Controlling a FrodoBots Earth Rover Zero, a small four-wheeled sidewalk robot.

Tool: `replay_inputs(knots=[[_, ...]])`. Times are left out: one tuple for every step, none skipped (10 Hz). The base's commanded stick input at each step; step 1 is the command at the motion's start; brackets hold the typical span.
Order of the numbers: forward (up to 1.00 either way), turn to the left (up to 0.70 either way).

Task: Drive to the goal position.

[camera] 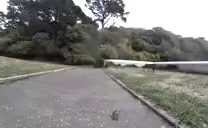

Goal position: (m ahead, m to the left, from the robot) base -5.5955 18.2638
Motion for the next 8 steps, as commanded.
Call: replay_inputs(knots=[[0.0, 0.25], [0.0, 0.09], [0.0, 0.0], [0.0, 0.0], [0.0, 0.0], [0.0, 0.0], [0.0, 0.0], [0.0, 0.7]])
